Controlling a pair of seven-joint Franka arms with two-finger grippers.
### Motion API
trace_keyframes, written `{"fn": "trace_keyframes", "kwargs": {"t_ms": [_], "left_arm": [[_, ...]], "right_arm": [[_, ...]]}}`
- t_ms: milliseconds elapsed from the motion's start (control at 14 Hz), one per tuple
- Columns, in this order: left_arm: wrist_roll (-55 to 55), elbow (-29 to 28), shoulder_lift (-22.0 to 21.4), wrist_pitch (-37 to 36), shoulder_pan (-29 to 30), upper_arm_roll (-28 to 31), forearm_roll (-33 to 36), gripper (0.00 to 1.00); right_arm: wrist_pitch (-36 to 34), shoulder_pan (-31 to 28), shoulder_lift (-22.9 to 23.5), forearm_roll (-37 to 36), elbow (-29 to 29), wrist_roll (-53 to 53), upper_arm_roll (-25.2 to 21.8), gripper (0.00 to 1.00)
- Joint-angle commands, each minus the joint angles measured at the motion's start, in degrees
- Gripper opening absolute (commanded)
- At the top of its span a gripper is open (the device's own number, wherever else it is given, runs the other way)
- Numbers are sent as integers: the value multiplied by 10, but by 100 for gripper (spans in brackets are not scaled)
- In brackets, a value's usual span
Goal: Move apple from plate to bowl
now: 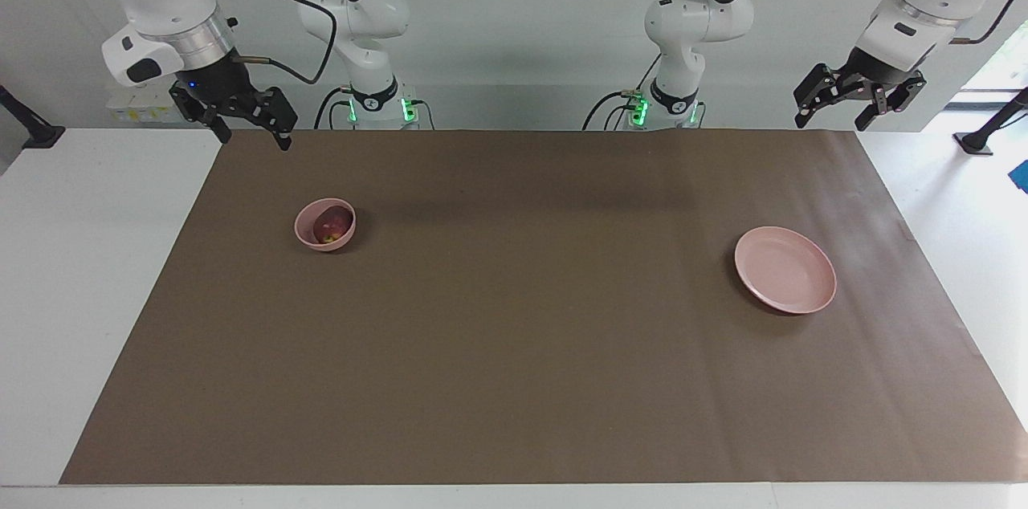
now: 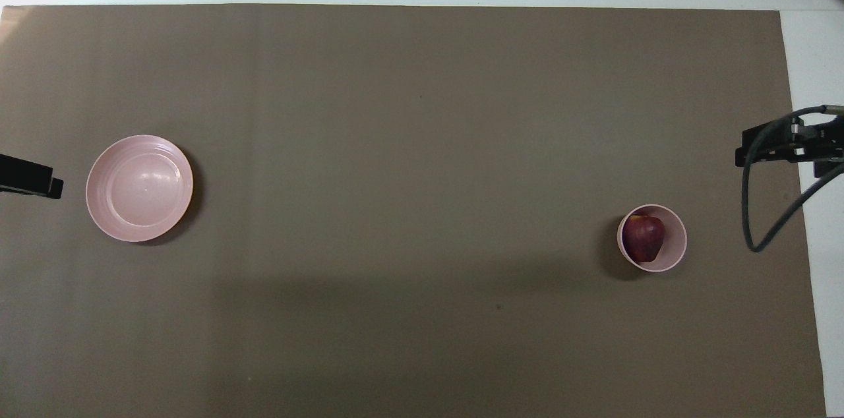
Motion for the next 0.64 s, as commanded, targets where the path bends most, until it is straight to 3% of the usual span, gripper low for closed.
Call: {"fn": "trace_keyframes", "kwargs": {"t_ms": [0,571], "left_arm": [[5,-8,-8,-4,3,3,4,100],[6,-8,-7,-4,8,3,4,100]], "right_arm": [[-6,-4,-10,1,-11,-18,2,100],[-6,-3,-10,1,-11,-18,2,100]]}}
